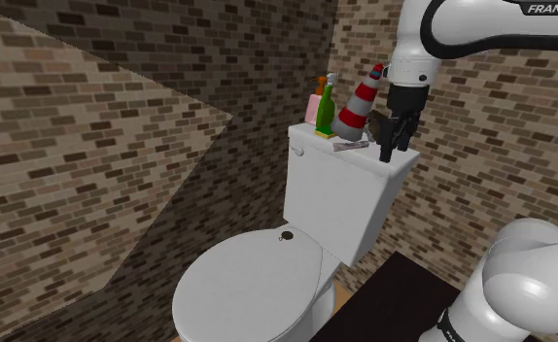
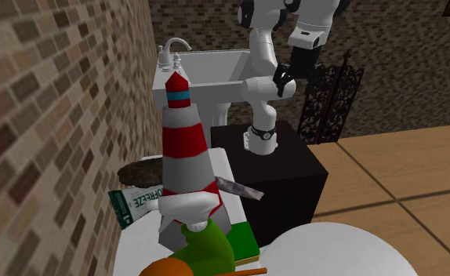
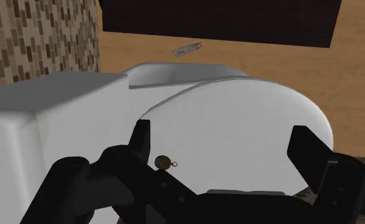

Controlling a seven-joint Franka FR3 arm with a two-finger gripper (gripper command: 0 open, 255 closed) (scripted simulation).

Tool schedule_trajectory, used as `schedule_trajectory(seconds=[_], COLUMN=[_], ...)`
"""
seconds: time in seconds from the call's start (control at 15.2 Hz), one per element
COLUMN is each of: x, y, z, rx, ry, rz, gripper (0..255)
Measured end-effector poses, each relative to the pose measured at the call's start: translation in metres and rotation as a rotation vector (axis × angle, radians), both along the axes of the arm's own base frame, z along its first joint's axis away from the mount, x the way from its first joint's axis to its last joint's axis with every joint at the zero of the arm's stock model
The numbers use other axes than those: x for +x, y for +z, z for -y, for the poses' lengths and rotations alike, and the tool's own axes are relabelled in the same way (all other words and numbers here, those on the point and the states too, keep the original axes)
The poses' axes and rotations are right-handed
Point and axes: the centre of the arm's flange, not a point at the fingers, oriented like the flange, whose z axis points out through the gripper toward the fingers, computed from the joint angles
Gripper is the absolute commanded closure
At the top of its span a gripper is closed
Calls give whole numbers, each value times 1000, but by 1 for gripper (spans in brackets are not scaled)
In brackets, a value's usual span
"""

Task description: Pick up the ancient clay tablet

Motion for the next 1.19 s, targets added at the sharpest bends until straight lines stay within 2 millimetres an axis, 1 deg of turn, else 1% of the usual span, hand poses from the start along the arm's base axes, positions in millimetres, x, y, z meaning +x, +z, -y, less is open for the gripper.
schedule_trajectory(seconds=[0.07,0.2,0.53,0.79,0.99,1.19], x=[0,8,40,61,78,100], y=[0,-10,-46,-75,-99,-110], z=[0,3,16,35,54,73], rx=[0,-44,-218,-365,-474,-585], ry=[0,-19,-95,-156,-203,-249], rz=[0,11,59,101,131,163], gripper=[0,0,0,0,0,0])
